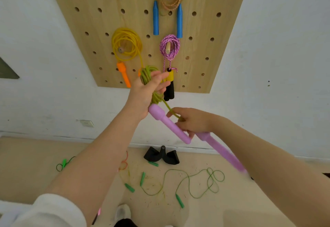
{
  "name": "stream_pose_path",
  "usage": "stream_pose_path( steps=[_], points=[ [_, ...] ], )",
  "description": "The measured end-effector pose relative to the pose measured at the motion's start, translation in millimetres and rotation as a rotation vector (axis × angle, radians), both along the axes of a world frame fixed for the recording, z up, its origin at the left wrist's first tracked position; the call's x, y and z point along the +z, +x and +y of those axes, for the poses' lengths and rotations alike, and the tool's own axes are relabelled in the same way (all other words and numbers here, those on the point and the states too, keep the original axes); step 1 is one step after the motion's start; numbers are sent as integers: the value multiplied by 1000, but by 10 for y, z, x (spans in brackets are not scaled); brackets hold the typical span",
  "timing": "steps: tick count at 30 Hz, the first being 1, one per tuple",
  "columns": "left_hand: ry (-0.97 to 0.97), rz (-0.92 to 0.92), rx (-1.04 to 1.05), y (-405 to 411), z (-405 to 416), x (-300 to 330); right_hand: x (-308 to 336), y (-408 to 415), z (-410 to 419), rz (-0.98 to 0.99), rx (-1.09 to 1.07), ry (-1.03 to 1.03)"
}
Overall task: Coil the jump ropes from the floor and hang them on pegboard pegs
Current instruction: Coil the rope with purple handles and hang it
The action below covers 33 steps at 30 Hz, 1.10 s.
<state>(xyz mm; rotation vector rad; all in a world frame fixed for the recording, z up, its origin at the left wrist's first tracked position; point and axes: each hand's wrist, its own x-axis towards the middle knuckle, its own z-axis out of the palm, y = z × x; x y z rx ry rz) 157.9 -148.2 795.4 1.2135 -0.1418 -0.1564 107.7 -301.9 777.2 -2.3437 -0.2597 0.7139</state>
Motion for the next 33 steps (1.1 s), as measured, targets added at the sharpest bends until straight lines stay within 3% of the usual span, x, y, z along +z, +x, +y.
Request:
stream_pose_path(
  steps=[3,6,8,12,15,18,21,24,28,30,33],
  points=[
    [413,-119,57,62,52,-146,165,56,183,94,134,-80],
    [907,-318,-43,169,183,-256,500,152,360,-163,296,-387],
    [1027,-346,-135,214,289,-251,696,199,456,-374,320,-524],
    [680,-198,-309,245,487,-104,822,279,533,-732,269,-624],
    [481,-29,-534,339,664,-11,758,347,549,-812,95,-352],
    [280,73,-835,436,754,87,753,473,578,-719,10,-125],
    [240,131,-995,561,790,163,790,521,618,-327,1,88],
    [385,165,-952,644,793,238,687,543,626,-181,-122,222],
    [532,-24,-604,638,668,272,626,606,518,-165,-379,342],
    [498,-186,-471,634,650,239,603,607,404,-129,-492,496],
    [310,-112,-525,633,701,167,550,573,267,-75,-555,662]
  ],
)
